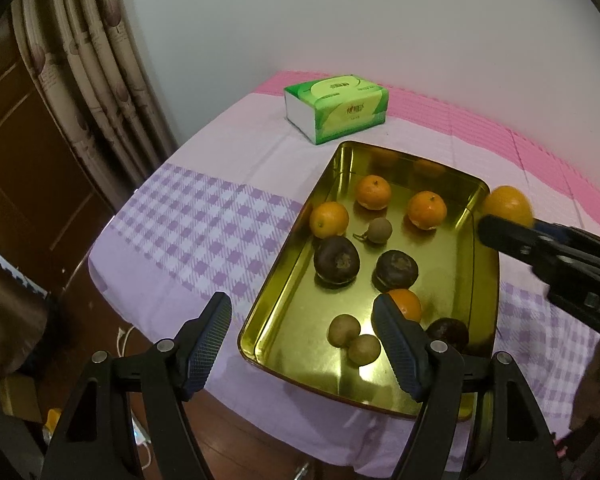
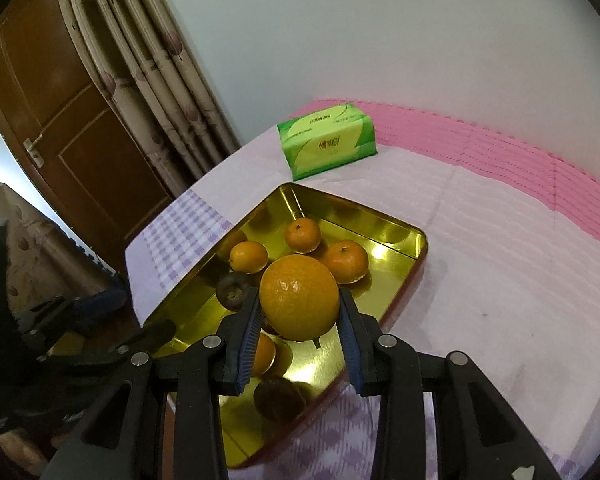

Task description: Organize fruits

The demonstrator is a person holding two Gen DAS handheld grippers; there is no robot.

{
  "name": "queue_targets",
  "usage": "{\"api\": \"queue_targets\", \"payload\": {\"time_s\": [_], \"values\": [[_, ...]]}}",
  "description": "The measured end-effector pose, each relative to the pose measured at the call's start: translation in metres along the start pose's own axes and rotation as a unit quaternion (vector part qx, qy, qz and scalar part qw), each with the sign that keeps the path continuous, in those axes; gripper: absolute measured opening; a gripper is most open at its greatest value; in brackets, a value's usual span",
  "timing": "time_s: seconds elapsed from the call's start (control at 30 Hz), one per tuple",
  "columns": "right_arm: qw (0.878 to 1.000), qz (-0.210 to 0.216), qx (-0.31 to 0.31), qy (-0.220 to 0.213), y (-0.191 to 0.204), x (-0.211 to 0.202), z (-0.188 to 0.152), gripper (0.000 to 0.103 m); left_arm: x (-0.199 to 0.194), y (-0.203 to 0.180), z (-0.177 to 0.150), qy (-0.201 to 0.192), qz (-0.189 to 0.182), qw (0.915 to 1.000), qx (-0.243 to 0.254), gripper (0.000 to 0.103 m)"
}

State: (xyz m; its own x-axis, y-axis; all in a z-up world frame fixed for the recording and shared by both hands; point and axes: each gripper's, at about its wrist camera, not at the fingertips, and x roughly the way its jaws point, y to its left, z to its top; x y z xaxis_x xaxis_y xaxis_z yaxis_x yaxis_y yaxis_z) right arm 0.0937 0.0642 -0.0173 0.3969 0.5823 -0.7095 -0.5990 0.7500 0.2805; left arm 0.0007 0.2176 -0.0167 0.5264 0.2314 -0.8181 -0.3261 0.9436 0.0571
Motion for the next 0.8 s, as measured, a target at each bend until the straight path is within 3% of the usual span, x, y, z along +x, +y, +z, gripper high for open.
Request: {"api": "queue_targets", "payload": {"time_s": [0.33,0.8], "values": [[1.000,-0.006,0.006,0.023,-0.006,0.029,0.001,0.035,0.002,-0.002,0.000,0.005,-0.004,0.9999,0.008,0.074],[1.000,-0.009,-0.004,0.023,-0.003,0.031,0.000,0.035,0.003,-0.006,-0.001,0.007,-0.004,0.9999,0.013,0.074]]}}
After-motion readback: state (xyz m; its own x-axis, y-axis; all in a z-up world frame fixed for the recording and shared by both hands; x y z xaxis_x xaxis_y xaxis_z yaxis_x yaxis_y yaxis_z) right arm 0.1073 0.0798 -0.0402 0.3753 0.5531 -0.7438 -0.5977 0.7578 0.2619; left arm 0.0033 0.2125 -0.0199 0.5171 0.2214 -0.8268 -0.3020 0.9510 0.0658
